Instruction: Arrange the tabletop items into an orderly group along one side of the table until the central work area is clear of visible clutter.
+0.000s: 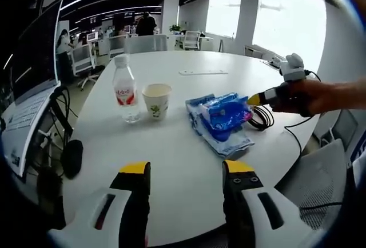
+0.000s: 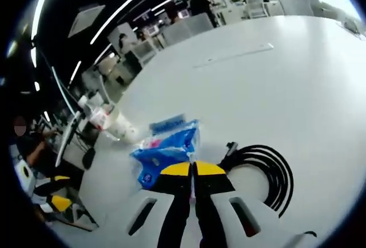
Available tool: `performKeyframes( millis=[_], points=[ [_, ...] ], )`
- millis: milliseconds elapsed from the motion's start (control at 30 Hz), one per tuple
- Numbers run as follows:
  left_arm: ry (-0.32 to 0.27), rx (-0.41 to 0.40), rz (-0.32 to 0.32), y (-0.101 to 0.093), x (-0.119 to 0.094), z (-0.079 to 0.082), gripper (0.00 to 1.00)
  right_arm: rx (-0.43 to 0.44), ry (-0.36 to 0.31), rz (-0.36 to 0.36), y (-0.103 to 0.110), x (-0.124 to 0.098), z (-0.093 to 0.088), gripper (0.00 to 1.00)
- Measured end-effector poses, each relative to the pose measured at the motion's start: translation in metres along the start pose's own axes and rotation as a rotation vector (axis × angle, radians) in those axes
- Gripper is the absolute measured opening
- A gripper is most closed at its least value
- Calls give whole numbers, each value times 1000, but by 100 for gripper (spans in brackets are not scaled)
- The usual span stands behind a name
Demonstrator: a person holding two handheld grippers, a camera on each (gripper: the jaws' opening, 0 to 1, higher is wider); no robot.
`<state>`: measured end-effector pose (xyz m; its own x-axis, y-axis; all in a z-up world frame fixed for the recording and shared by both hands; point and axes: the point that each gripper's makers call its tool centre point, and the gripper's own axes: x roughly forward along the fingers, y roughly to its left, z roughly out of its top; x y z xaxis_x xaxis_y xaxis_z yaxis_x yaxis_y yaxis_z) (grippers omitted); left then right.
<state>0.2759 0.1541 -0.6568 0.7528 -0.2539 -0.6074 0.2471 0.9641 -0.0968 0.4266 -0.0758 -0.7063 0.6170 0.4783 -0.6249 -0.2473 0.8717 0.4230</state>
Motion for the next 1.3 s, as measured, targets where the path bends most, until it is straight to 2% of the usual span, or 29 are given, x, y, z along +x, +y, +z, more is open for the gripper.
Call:
performKeyframes(
  millis=[600,933,1300],
  points=[
    [15,18,-26,-17,9,1,50,39,-55,-36,-42,-18,27,0],
    [17,22,-36,-24,16,7,50,53,-68,-47,-57,-24,36,0],
    [20,33,-49,-34,27,16,50,46,-98,-41,-67,-31,58,0]
  ],
)
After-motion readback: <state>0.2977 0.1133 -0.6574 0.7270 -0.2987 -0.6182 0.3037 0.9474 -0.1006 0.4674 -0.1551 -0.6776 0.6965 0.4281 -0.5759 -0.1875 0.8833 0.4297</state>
